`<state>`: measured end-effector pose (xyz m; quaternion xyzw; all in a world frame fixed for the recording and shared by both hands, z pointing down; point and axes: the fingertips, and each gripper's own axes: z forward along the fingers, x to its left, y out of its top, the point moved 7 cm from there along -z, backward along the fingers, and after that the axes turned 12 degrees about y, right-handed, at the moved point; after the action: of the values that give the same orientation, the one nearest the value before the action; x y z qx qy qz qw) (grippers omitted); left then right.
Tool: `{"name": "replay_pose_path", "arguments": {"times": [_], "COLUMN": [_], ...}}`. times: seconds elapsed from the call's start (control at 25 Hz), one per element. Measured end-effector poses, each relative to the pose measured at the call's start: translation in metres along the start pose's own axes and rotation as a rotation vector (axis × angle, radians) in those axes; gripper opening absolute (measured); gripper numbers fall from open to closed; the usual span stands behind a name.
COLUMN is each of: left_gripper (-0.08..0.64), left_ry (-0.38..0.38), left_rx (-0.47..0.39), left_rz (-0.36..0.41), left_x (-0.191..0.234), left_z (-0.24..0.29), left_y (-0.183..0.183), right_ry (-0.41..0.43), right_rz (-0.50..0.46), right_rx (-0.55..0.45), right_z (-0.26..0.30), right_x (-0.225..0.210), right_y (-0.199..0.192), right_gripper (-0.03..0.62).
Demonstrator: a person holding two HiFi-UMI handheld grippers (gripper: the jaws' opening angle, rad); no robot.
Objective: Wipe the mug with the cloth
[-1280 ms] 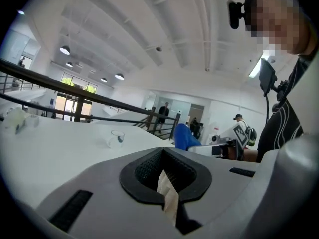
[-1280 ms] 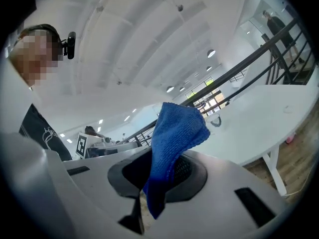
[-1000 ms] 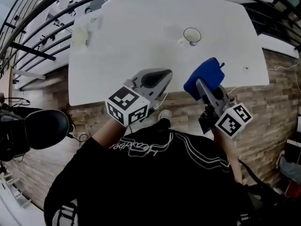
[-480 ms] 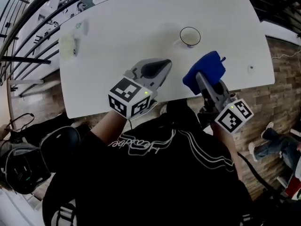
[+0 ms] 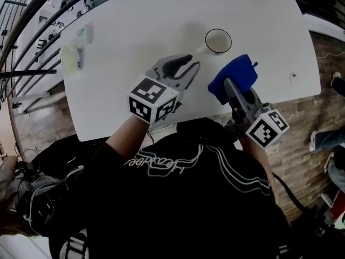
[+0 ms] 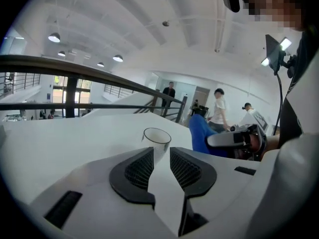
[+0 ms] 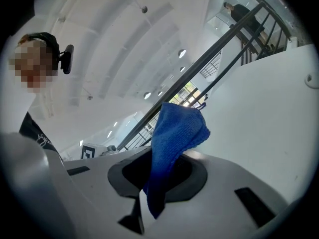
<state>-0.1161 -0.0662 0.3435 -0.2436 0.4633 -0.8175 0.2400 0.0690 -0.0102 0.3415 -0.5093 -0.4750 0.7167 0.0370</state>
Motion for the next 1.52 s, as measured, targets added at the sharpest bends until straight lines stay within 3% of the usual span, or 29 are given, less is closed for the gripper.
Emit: {"name": "replay_pose_path", "arguments": {"times": [0.2, 0.48, 0.6, 0.76, 0.88, 0.96, 1.16, 1.52], "left_gripper": [0.114, 0.147, 0.146, 0.146, 0.143, 0.102, 0.084, 0.081], "left_ry": [0.007, 0.022, 0.008, 0.009, 0.0, 0.002, -0.024, -0.021], "left_rx": [0.067, 0.098, 0.113, 0.119, 0.122, 0.123, 0.133, 0.135], "left_rz": [0.031, 0.034, 0.018, 0.069, 0.063, 0.063, 0.083, 0.095], "left_x": [0.011, 0.02, 0.023, 0.022, 0.016, 0.015, 0.006, 0.0], "left_z": [0.021, 0.045, 0.057, 0.069, 0.071, 0.07, 0.067, 0.07], "left_y": [-0.005, -0.013, -0.015, -0.015, -0.016, -0.016, -0.019, -0.02], "right_ry": [-0.009, 0.015, 0.015, -0.001, -0.007, -0.005, -0.015, -0.046], "right_rz": [0.063, 0.14, 0.172, 0.167, 0.178, 0.176, 0.177, 0.259], "right_rx": [-0.031, -0.107, -0.142, -0.178, -0.188, -0.187, -0.204, -0.226], "right_z": [0.014, 0.023, 0.029, 0.035, 0.033, 0.033, 0.029, 0.035], "right_x": [-0.006, -0.015, -0.023, -0.034, -0.036, -0.037, -0.041, -0.057], "right_y": [-0.005, -0.009, -0.008, -0.004, -0.007, -0.007, -0.01, -0.02], "right_gripper": [0.051, 0.051, 0.051, 0.051, 0.051, 0.051, 0.051, 0.051]}}
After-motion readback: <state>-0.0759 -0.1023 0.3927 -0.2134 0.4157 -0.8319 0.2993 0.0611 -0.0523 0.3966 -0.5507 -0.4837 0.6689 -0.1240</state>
